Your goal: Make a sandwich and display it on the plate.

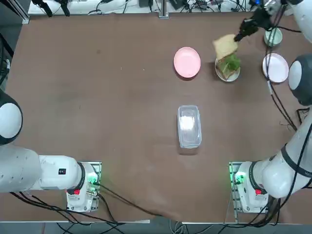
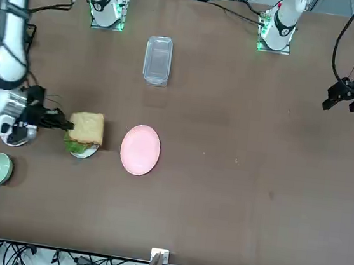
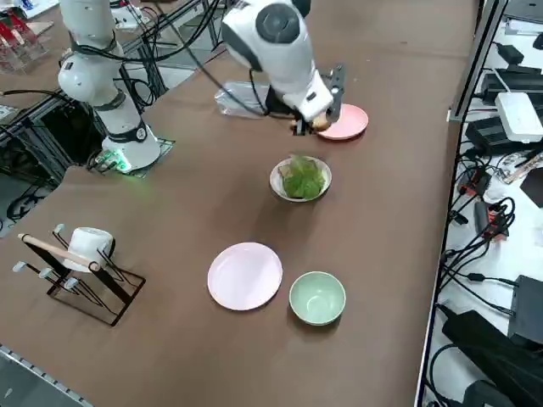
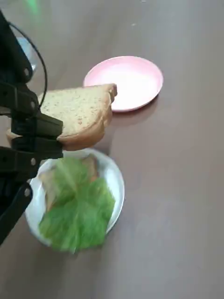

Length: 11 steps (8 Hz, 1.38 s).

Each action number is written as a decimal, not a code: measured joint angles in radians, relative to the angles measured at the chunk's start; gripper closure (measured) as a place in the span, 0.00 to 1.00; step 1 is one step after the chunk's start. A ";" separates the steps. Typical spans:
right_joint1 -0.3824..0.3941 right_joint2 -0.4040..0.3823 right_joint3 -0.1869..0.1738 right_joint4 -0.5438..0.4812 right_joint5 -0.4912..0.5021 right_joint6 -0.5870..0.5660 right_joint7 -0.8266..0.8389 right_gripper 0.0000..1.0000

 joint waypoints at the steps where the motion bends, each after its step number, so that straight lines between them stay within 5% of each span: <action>1: -0.048 0.038 0.001 0.037 0.014 -0.063 -0.082 0.97; 6: -0.140 0.251 0.007 0.222 0.146 -0.222 -0.368 0.97; 11: -0.180 0.338 0.008 0.301 0.155 -0.287 -0.458 0.97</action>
